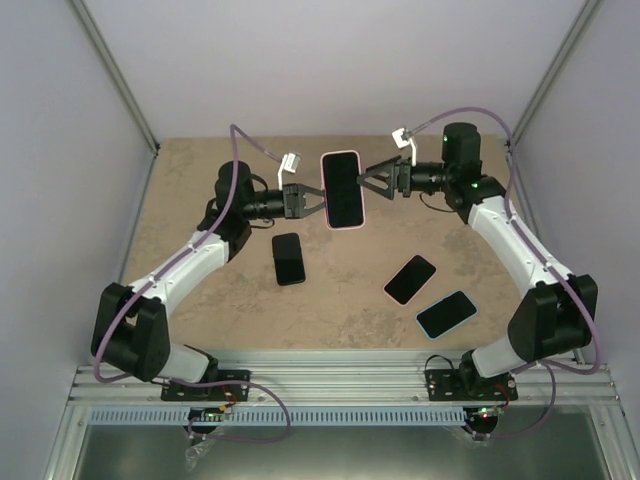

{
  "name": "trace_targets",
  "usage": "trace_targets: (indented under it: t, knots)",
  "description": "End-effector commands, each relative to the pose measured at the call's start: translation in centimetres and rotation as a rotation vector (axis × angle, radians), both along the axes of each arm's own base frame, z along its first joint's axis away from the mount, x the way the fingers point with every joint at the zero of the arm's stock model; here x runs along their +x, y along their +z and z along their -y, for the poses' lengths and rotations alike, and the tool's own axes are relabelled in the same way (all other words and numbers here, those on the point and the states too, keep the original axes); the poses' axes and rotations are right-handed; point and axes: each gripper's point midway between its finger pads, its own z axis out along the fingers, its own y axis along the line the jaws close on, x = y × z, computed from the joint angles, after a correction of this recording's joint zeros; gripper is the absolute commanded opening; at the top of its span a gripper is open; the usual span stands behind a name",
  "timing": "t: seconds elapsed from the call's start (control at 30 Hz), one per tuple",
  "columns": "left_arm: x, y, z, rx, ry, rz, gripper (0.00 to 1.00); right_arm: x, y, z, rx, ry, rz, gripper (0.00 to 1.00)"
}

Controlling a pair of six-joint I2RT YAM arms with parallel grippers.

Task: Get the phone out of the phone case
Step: Remove the phone case from the phone.

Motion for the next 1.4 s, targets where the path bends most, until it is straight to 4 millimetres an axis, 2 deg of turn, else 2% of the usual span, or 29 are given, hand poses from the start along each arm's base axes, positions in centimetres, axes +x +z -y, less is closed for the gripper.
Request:
trace_targets:
  t: [0.0,0.1,0.2,0.33,0.47,0.73,0.97,1.37]
  knots:
    - [1.7,-0.1,-0.3,0.008,0.063,-0.017,0.00,1.7,1.9,1.6,-0.122,-0.151,0.194,0.96]
    - [3.4,-1.2,-0.7,0.039,0.125,-0.088,0.00,3.0,1.5,2.5,-0.235,-0.233,0.269,0.98]
    - [5.1,-2.5,-1.3,0.069,0.215,-0.181,0.00,3.0,1.2,2.8,-0.292,-0.263,0.323,0.98]
    - [7.1,-4.7,-2.4,0.172,0.359,-0.277,0.00,1.7,1.6,1.8,-0.330,-0.278,0.425,0.98]
    - [8.1,-5.6,-3.3,0.199,0.443,-0.322,0.00,1.1,0.8,0.4,-0.415,-0.279,0.506,0.98]
    - [8.3,-7.2,-3.9,0.184,0.473,-0.431,0.00,-0.3,-0.9,-2.5,-0.569,-0.283,0.677,0.97]
    - [8.7,-8.1,-4.3,0.155,0.473,-0.515,0.00,-1.8,-2.9,-5.9,-0.655,-0.186,0.792,0.92]
    - [8.8,-9.0,-4.5,0.120,0.463,-0.592,0.00,-1.2,-6.0,-8.6,-0.840,-0.236,0.929,0.72]
